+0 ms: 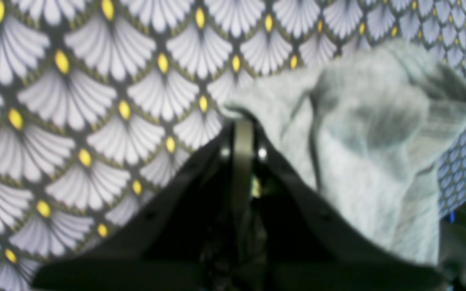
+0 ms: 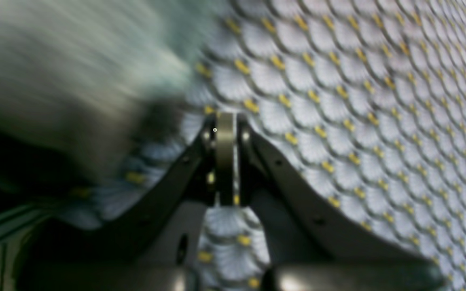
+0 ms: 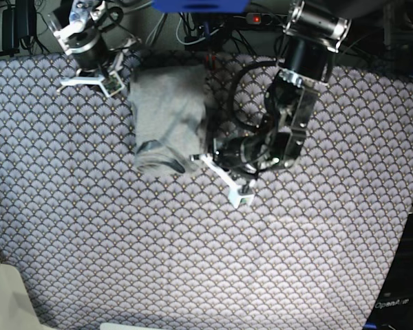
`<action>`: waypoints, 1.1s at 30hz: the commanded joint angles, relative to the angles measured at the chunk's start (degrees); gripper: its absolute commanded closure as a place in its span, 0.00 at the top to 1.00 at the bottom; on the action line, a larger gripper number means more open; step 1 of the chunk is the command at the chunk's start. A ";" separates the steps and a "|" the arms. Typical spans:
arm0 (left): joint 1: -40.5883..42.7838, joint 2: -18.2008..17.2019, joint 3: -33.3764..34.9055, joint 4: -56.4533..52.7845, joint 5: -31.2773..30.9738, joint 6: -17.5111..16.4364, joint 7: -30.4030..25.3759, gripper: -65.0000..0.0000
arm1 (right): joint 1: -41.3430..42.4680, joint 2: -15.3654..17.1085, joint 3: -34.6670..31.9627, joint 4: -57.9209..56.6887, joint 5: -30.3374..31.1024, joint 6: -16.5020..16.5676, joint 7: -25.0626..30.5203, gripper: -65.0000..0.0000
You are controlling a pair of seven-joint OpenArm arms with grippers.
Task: Fold the T-shirt properly
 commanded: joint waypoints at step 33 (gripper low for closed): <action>21.15 -22.61 -23.92 37.02 -4.88 -0.70 14.74 0.00 | -6.38 -0.42 25.20 2.71 2.02 -0.25 6.11 0.00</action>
